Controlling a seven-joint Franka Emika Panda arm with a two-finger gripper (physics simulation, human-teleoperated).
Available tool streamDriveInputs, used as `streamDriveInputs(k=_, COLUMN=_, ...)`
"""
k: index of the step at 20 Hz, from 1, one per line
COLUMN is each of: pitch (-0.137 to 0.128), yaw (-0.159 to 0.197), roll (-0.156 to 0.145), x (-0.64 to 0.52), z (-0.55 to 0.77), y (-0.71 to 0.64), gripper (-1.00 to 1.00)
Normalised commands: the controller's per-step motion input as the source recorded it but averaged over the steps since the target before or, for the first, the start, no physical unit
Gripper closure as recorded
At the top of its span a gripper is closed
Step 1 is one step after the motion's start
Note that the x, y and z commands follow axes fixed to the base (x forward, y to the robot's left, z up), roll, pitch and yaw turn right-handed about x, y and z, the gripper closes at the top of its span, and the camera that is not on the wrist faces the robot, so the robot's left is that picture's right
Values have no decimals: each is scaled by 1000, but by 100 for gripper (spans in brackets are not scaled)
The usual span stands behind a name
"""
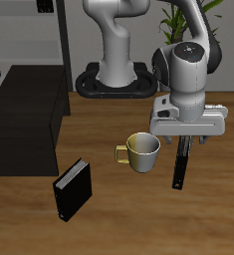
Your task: Place the left black book upright on top of the shelf
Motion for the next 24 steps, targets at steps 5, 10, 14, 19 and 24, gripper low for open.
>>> streamDriveInputs(k=5, pitch=43, yaw=-2, roll=34, x=33, z=-227, y=1, gripper=-100)
streamDriveInputs(k=10, pitch=34, yaw=-18, roll=6, x=6, z=-112, y=-46, gripper=100)
streamDriveInputs(k=14, pitch=-12, yaw=-15, roll=10, x=-54, z=84, y=-17, gripper=100)
streamDriveInputs(k=19, pitch=-15, yaw=3, roll=8, x=7, z=156, y=-21, gripper=100)
streamDriveInputs(k=24, pitch=-72, yaw=11, roll=16, x=-157, z=572, y=31, gripper=100)
